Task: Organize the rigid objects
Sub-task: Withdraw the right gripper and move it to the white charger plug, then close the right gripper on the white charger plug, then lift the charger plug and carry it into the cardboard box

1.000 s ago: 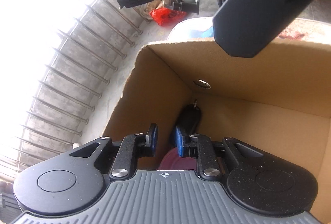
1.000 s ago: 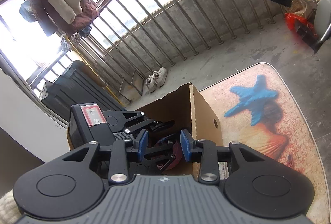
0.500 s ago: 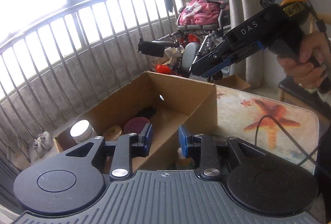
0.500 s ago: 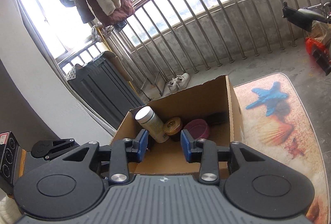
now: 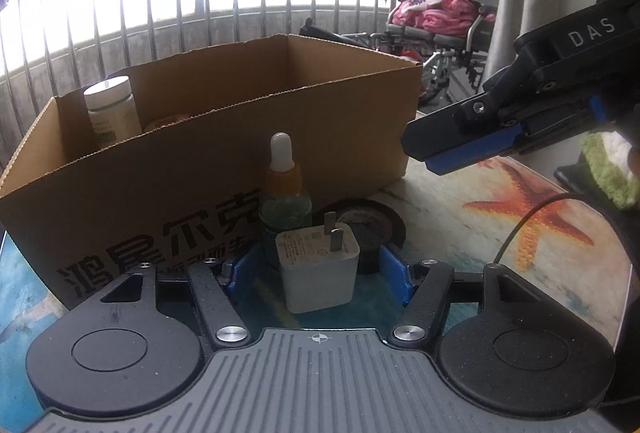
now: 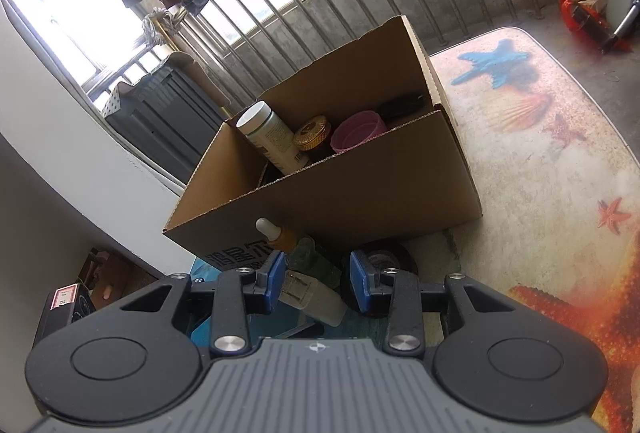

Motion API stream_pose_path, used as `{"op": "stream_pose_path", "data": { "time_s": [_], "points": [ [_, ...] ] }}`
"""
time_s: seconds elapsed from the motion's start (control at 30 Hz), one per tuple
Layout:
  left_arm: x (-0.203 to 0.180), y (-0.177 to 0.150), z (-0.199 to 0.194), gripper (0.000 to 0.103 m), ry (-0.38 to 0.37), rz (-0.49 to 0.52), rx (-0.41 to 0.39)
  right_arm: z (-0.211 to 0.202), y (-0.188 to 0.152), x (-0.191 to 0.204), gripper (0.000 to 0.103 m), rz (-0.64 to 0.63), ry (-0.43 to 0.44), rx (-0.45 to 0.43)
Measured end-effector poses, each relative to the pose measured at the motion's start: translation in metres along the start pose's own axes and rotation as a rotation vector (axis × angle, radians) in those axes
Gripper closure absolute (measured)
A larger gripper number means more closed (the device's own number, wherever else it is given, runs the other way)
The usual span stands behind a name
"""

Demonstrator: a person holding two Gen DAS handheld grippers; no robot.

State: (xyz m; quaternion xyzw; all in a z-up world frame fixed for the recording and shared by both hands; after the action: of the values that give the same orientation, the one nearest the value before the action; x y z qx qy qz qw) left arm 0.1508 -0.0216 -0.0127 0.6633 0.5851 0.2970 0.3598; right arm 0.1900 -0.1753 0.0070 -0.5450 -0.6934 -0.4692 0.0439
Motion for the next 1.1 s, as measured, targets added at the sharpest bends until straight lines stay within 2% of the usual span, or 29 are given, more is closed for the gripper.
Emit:
{"op": "stream_pose_path", "data": {
  "time_s": [0.03,0.07,0.1,0.5,0.6,0.77,0.83,0.87,0.93,1.0,1.1],
  "points": [
    [0.002,-0.001,0.003,0.046,-0.007,-0.019,0.009,0.001,-0.002,0.002,0.064,-0.005,-0.001,0.007],
    [0.003,-0.004,0.007,0.057,-0.012,-0.034,0.025,0.001,-0.004,0.004,0.063,-0.010,-0.003,0.011],
    [0.005,-0.005,0.009,0.058,-0.012,-0.043,0.033,0.002,-0.006,0.005,0.063,-0.018,-0.008,0.015],
    [0.005,-0.031,-0.029,0.057,-0.071,-0.028,0.053,0.025,-0.038,0.026,0.060,-0.091,0.021,0.120],
    [0.008,-0.037,-0.031,0.041,-0.062,-0.043,0.062,0.033,-0.048,0.029,0.060,-0.102,0.024,0.151],
    [0.013,-0.037,-0.028,0.040,-0.089,-0.044,-0.004,0.039,-0.057,0.036,0.059,-0.150,0.012,0.177],
    [0.013,-0.038,-0.023,0.042,-0.103,-0.041,-0.010,0.044,-0.058,0.038,0.057,-0.166,0.010,0.194],
    [0.013,-0.038,-0.020,0.045,-0.111,-0.046,-0.005,0.046,-0.059,0.038,0.046,-0.172,0.007,0.203],
    [0.009,-0.040,-0.016,0.053,-0.130,-0.038,0.005,0.053,-0.061,0.040,0.040,-0.213,0.001,0.229],
    [0.003,-0.042,-0.015,0.058,-0.127,0.007,-0.004,0.059,-0.064,0.042,0.040,-0.255,0.001,0.242],
    [-0.003,-0.043,-0.017,0.059,-0.129,0.038,-0.006,0.066,-0.070,0.040,0.048,-0.282,-0.014,0.252]
  ]
}}
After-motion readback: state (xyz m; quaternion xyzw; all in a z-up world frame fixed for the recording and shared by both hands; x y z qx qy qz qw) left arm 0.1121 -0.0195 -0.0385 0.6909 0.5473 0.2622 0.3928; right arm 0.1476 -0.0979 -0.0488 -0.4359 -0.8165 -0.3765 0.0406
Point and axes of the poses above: each gripper's, at about its wrist camera, not at the fingertips, and z roughly the way its jaws point, x to its left, y to its top, the point moved 4 cm from there along z, roughly the way its jaws point, and after that the axes turned 1 degree about -x, right-handed, at the moved point
